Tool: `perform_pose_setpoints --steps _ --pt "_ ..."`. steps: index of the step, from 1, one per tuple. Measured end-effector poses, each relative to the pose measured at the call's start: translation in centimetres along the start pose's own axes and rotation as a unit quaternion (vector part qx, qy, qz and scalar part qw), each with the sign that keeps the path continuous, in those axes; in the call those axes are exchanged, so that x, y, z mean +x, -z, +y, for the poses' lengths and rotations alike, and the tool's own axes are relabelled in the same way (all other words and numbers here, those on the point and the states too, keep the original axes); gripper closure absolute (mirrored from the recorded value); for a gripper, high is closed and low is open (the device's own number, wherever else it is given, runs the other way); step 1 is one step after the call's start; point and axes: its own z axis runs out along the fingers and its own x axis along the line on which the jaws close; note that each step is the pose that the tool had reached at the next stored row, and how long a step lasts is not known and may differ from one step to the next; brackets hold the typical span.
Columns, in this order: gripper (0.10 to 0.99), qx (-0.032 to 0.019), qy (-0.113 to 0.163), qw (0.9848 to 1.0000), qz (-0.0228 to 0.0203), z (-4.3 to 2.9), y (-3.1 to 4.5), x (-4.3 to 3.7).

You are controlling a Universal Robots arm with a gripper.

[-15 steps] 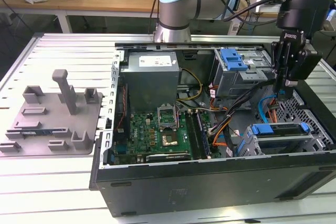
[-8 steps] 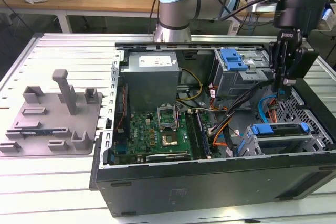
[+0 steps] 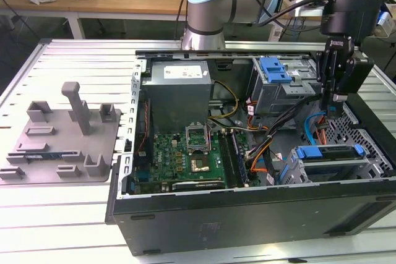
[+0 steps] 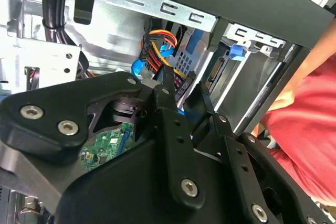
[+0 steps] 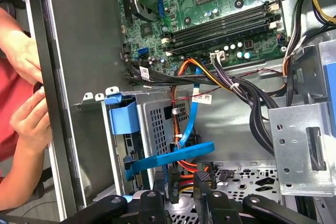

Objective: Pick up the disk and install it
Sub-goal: 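Insert the first disk wire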

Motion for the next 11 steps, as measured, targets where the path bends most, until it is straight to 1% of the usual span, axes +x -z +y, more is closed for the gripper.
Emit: perform_pose_setpoints --steps 7,8,10,11 --pt "0.737 0.0014 -0.001 1.0000 0.0013 0.01 -0.08 -0.04" --pt "0.753 0.0015 -0.001 1.0000 0.0012 0.01 -0.09 -0.05" --pt "0.882 0.0015 -0.001 1.0000 0.0013 0.01 -0.09 -0.05" --pt "0.918 0.0015 -0.001 1.0000 0.0012 0.01 -0.09 -0.05"
